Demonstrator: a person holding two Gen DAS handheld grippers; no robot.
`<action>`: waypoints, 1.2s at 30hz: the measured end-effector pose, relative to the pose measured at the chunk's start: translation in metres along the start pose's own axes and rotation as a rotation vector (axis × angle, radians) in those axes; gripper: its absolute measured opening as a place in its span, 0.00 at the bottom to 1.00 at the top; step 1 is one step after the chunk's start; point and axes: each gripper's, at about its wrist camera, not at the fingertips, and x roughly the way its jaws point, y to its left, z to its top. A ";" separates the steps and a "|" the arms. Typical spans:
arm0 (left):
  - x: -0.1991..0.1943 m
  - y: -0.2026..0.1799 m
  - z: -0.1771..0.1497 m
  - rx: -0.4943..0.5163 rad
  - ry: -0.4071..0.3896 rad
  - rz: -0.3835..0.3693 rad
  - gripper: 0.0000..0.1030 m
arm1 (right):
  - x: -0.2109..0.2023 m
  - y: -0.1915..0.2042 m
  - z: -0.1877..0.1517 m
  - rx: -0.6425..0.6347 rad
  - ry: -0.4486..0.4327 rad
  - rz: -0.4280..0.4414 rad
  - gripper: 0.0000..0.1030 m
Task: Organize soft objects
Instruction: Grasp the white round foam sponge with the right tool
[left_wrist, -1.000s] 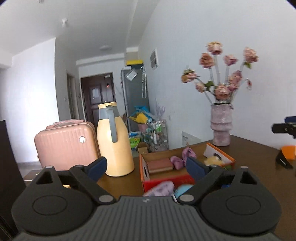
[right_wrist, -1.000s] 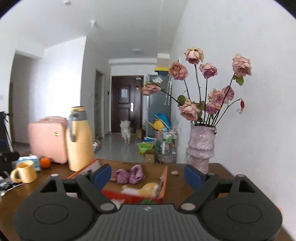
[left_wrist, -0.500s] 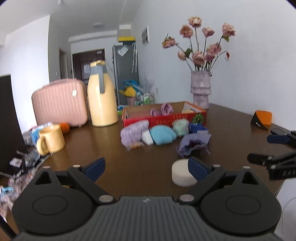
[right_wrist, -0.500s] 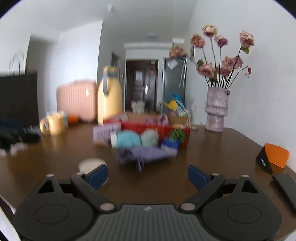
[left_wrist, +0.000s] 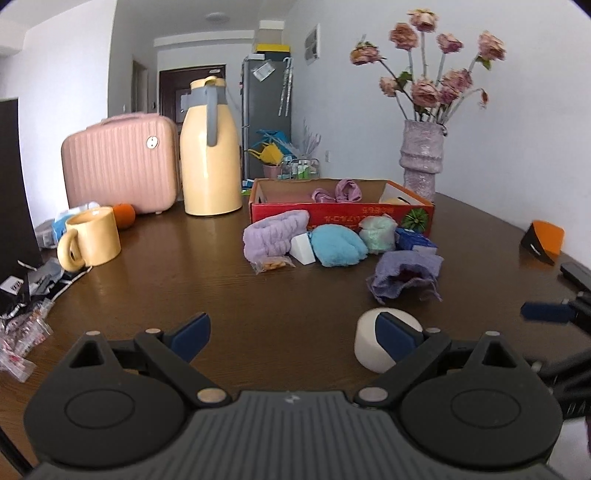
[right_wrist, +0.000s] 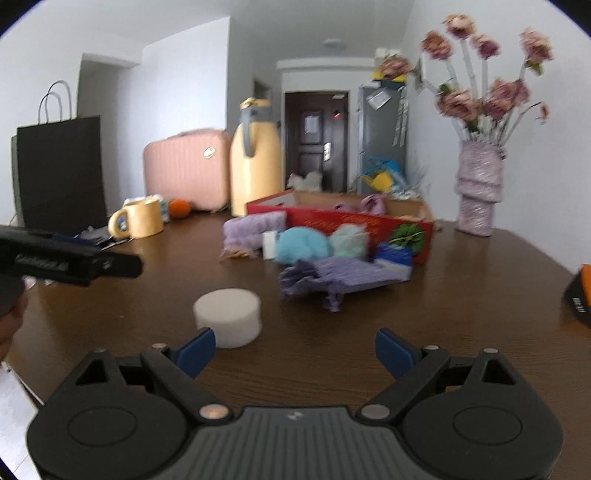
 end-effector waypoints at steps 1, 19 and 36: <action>0.005 0.004 0.001 -0.014 0.002 -0.001 0.95 | 0.006 0.003 0.001 -0.005 0.010 0.011 0.91; 0.076 0.042 0.005 -0.124 0.083 -0.091 0.89 | 0.078 0.000 0.026 0.171 0.078 -0.172 0.79; 0.183 0.049 0.057 0.029 0.151 -0.049 0.48 | 0.107 0.020 0.053 0.106 0.071 0.046 0.50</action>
